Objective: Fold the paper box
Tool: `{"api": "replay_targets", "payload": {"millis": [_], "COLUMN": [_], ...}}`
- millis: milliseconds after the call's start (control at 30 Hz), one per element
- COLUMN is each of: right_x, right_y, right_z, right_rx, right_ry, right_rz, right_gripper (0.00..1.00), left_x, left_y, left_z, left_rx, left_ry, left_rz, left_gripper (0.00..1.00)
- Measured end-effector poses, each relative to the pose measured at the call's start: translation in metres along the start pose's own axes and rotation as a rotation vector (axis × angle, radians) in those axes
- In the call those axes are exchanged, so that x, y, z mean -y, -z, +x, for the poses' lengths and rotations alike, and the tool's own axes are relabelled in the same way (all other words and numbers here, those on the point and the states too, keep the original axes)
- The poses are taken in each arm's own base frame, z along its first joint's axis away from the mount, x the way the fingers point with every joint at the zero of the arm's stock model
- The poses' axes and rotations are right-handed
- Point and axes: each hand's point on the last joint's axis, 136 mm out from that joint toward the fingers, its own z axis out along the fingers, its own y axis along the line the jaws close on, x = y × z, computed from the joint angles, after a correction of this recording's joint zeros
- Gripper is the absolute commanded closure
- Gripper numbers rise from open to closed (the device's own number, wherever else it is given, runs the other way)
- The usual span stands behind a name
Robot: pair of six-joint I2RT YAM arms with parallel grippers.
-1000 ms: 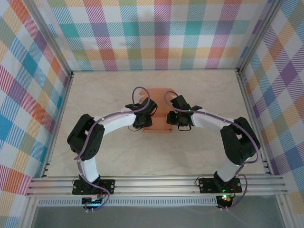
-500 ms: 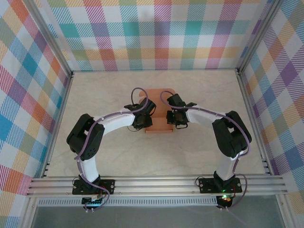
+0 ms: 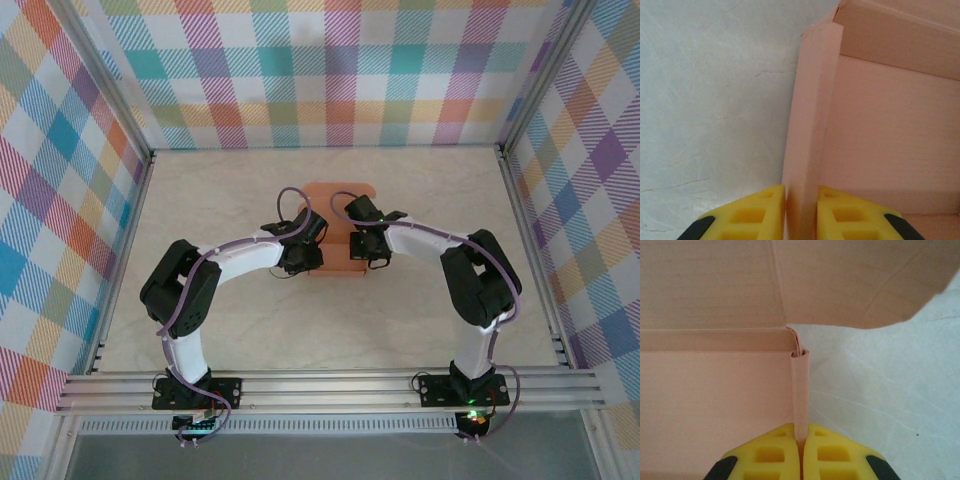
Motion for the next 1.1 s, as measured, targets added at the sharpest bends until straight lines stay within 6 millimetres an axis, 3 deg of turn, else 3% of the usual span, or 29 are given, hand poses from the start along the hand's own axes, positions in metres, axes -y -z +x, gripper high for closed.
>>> {"api": "replay_targets", "payload": {"millis": [233, 333, 467, 533, 767, 867, 933, 1033, 1100], "right_x": [0.002, 0.002, 0.004, 0.004, 0.005, 0.005, 0.005, 0.005, 0.005], "right_y": [-0.002, -0.003, -0.010, -0.009, -0.011, -0.012, -0.014, -0.015, -0.016], "right_z": [-0.004, -0.005, -0.003, -0.004, -0.008, -0.010, -0.012, -0.015, -0.016], "right_rx": [0.007, 0.008, 0.000, 0.001, 0.004, 0.008, 0.014, 0.022, 0.024], "right_ry": [0.027, 0.035, 0.048, 0.053, 0.064, 0.070, 0.075, 0.086, 0.092], "right_rz": [0.031, 0.043, 0.062, 0.064, 0.084, 0.096, 0.107, 0.122, 0.130], "right_gripper": [0.92, 0.85, 0.89, 1.00, 1.00, 0.89, 0.98, 1.00, 0.91], "left_x": [0.002, 0.002, 0.003, 0.003, 0.004, 0.004, 0.005, 0.005, 0.006], "left_y": [0.000, 0.000, 0.000, 0.000, -0.001, -0.001, -0.001, -0.001, -0.001], "left_z": [0.000, 0.000, 0.000, 0.000, -0.002, -0.002, -0.002, -0.003, -0.004], "left_rx": [-0.003, -0.002, -0.003, -0.005, 0.002, 0.004, 0.006, 0.008, 0.012], "left_ry": [0.000, 0.000, 0.001, 0.001, 0.004, 0.004, 0.002, 0.002, 0.004], "left_rz": [0.008, 0.008, 0.013, 0.016, 0.022, 0.025, 0.029, 0.033, 0.039], "left_gripper": [0.81, 0.81, 0.81, 0.81, 0.82, 0.85, 0.88, 0.89, 0.91]}}
